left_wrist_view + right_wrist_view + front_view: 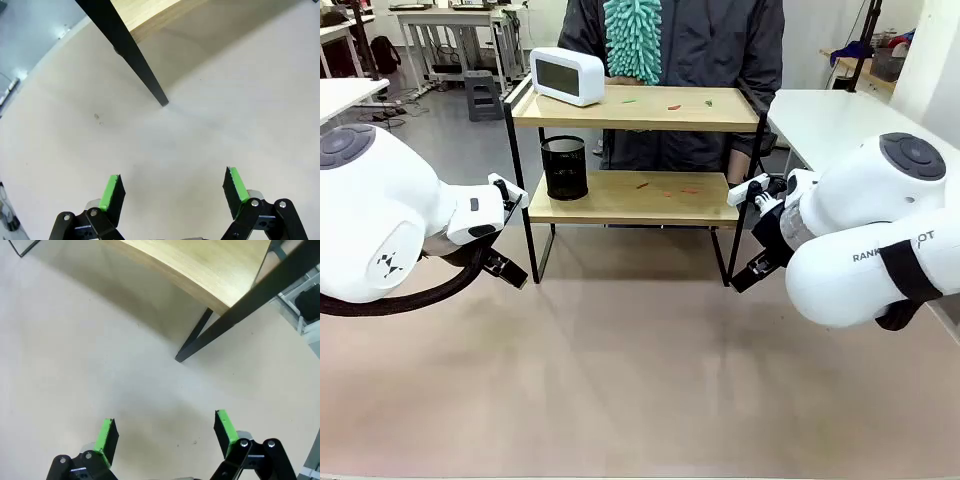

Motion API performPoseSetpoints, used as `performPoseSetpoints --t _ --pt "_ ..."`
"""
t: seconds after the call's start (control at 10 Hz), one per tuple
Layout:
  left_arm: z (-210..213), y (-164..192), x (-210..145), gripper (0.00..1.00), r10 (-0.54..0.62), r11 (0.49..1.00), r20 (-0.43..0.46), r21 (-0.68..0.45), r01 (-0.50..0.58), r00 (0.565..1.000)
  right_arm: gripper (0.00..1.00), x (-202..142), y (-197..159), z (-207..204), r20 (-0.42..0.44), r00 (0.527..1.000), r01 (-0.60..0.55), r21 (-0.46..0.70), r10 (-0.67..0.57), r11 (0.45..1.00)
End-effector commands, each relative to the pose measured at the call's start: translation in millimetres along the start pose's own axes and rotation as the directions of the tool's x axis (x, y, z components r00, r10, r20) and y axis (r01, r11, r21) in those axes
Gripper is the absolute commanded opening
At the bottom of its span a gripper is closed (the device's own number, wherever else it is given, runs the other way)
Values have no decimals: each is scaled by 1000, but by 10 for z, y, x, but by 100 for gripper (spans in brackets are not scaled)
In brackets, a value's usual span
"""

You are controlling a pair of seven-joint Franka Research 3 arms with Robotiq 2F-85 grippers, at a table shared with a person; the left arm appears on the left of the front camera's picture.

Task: Clean the shelf.
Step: Pick up the Duster from the human.

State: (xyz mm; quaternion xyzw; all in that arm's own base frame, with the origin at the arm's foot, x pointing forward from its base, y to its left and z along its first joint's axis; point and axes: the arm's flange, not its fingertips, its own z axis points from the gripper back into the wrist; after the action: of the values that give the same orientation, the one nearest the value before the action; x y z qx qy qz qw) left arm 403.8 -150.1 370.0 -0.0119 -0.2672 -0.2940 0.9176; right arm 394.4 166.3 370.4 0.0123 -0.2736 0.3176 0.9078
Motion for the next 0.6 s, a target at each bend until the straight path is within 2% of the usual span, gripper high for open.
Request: performPoseSetpoints --t 0.0,0.5 --pt "1 -1 1 100 0 1000 0 0 0 1000 100 0 0 0 0 1000 0 0 0 1000" --pt "1 -1 1 100 0 1000 0 0 0 1000 100 0 0 0 0 1000 0 0 0 1000"
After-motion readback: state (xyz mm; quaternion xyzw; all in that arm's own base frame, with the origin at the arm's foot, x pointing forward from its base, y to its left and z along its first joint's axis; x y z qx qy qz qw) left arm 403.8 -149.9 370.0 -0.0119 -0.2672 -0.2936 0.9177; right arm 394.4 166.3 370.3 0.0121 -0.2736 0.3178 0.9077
